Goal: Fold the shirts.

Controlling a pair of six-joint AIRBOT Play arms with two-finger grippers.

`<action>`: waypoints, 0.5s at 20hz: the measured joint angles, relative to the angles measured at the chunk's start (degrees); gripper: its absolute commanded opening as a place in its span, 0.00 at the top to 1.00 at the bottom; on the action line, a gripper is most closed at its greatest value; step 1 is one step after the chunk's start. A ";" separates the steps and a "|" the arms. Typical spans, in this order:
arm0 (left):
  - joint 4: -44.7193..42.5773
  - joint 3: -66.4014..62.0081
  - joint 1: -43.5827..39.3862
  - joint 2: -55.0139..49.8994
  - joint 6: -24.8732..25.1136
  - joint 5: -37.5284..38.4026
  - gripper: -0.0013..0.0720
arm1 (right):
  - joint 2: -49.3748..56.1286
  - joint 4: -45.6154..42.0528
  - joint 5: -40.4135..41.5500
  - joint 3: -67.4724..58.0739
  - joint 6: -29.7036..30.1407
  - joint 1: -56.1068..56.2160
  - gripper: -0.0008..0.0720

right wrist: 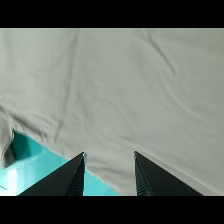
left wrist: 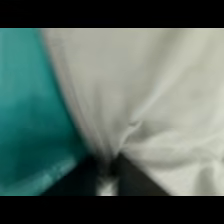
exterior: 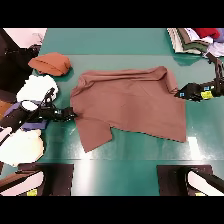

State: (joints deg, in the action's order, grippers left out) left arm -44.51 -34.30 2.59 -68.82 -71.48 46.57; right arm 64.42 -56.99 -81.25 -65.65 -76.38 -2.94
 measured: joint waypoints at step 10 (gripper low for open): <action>1.31 -8.33 -0.24 0.09 3.54 6.60 0.95 | -0.17 -4.37 -4.90 18.99 0.11 -15.82 0.50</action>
State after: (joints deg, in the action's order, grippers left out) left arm -43.20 -42.63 2.35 -68.73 -67.94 53.17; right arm 64.25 -61.36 -86.15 -46.65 -76.27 -18.76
